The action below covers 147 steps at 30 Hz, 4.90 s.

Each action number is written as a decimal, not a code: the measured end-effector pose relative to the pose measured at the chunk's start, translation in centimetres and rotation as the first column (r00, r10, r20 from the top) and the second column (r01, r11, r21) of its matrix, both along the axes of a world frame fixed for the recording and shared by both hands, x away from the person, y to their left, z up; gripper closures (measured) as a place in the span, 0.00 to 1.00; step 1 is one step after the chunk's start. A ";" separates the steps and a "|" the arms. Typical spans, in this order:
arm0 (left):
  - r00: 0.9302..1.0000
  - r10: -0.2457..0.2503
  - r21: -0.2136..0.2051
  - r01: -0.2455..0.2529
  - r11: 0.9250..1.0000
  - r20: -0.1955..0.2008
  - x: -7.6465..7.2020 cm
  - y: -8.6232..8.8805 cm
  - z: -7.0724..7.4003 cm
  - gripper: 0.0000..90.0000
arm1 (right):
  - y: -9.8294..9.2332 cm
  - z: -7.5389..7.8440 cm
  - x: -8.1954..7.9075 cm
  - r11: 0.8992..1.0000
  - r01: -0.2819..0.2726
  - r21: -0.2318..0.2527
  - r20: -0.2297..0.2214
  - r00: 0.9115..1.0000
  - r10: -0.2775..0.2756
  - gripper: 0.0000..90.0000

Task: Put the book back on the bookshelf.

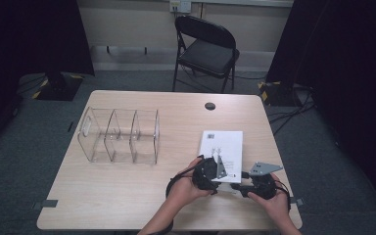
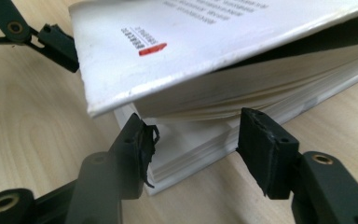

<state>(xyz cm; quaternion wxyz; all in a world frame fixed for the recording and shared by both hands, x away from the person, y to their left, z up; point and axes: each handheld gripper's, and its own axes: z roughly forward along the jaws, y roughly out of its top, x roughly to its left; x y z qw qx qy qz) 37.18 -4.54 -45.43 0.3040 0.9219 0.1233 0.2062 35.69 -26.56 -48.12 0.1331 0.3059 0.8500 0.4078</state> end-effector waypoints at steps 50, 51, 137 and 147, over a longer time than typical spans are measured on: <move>0.982 0.010 0.035 -0.017 0.999 0.188 0.4 -2.0 -1.6 0.17 | 0.0 1.1 -0.5 0.998 0.010 0.061 0.024 1.000 -0.011 0.49; 0.978 -0.005 0.051 -0.006 0.999 0.208 0.3 -2.1 -1.6 0.20 | -0.1 1.1 -0.5 0.998 0.007 0.069 0.017 1.000 -0.008 0.47; 0.995 0.006 -0.161 -0.022 0.987 -0.099 -2.1 6.1 6.0 0.18 | 0.3 5.2 0.1 0.926 -0.166 -0.339 0.299 0.914 0.274 0.62; 0.981 0.044 -0.085 -0.061 0.995 -0.188 -1.3 6.7 1.1 0.19 | -0.3 7.3 1.3 0.932 -0.205 -0.300 0.201 0.941 0.272 0.63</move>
